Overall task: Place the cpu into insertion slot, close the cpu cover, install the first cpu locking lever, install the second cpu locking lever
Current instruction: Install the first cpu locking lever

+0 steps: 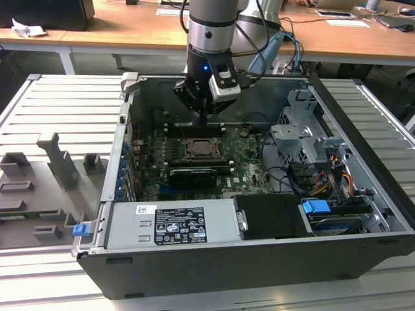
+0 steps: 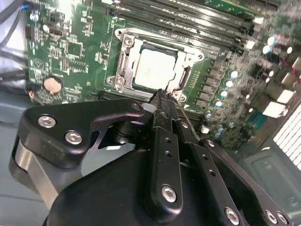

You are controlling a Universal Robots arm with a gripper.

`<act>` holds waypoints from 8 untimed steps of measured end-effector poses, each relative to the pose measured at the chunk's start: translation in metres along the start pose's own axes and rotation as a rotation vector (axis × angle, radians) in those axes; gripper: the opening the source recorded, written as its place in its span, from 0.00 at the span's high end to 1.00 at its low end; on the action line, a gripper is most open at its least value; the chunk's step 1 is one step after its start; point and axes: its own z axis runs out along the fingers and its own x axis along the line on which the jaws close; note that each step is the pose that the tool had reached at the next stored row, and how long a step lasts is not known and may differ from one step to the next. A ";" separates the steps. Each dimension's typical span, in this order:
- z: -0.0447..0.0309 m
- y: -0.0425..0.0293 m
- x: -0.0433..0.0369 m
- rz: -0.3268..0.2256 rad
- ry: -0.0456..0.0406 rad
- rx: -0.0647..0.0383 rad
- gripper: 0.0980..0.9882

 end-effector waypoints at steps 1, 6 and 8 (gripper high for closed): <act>0.0001 0.0000 0.0000 -0.018 0.0001 0.000 0.99; 0.0005 0.0000 0.0000 -0.132 0.0012 0.001 0.99; 0.0007 0.0000 0.0000 -0.176 0.0016 0.002 0.99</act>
